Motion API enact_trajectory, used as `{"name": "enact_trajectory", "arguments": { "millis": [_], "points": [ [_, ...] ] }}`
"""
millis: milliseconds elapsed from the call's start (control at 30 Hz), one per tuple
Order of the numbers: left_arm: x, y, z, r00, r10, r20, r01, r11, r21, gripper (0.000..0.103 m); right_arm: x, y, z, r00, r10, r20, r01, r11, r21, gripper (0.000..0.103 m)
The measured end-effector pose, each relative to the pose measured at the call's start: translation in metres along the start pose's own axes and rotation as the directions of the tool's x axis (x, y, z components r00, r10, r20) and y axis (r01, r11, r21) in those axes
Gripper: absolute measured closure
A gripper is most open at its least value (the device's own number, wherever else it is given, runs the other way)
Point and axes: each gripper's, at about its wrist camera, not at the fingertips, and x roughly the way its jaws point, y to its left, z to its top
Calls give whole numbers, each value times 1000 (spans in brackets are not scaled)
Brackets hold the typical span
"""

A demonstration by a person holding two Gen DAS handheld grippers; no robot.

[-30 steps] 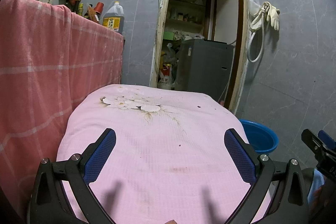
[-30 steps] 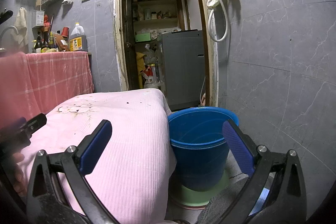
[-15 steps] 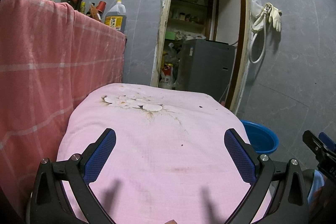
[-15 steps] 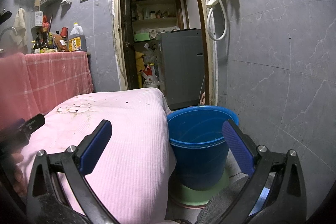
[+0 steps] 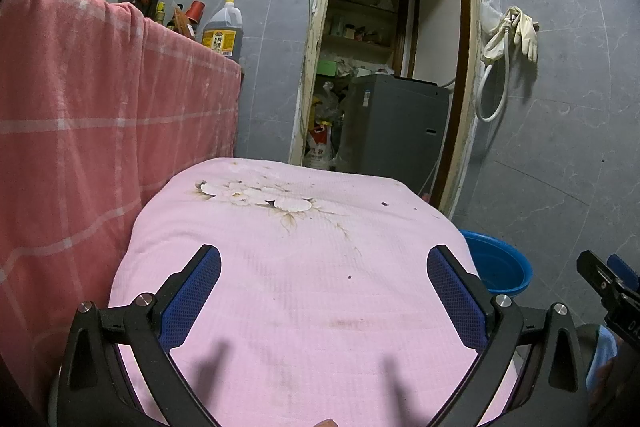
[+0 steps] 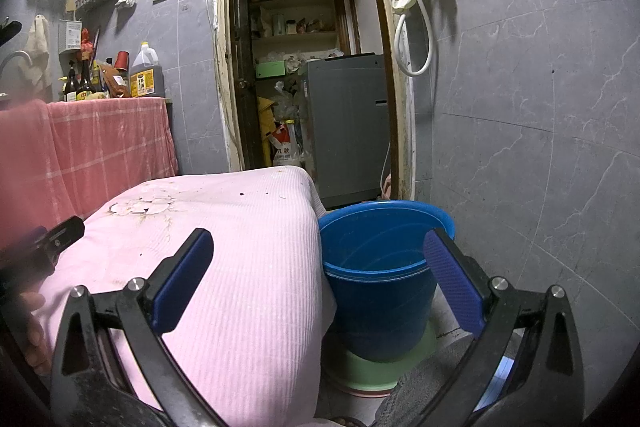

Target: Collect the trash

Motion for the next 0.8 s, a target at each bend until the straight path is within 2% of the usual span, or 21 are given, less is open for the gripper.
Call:
{"name": "enact_trajectory", "arguments": {
  "millis": [800],
  "points": [
    [4, 2, -4, 1000, 23, -21, -22, 999, 27, 2, 0, 0, 1, 1000, 0, -3, 0, 1000, 1, 0]
  ]
}}
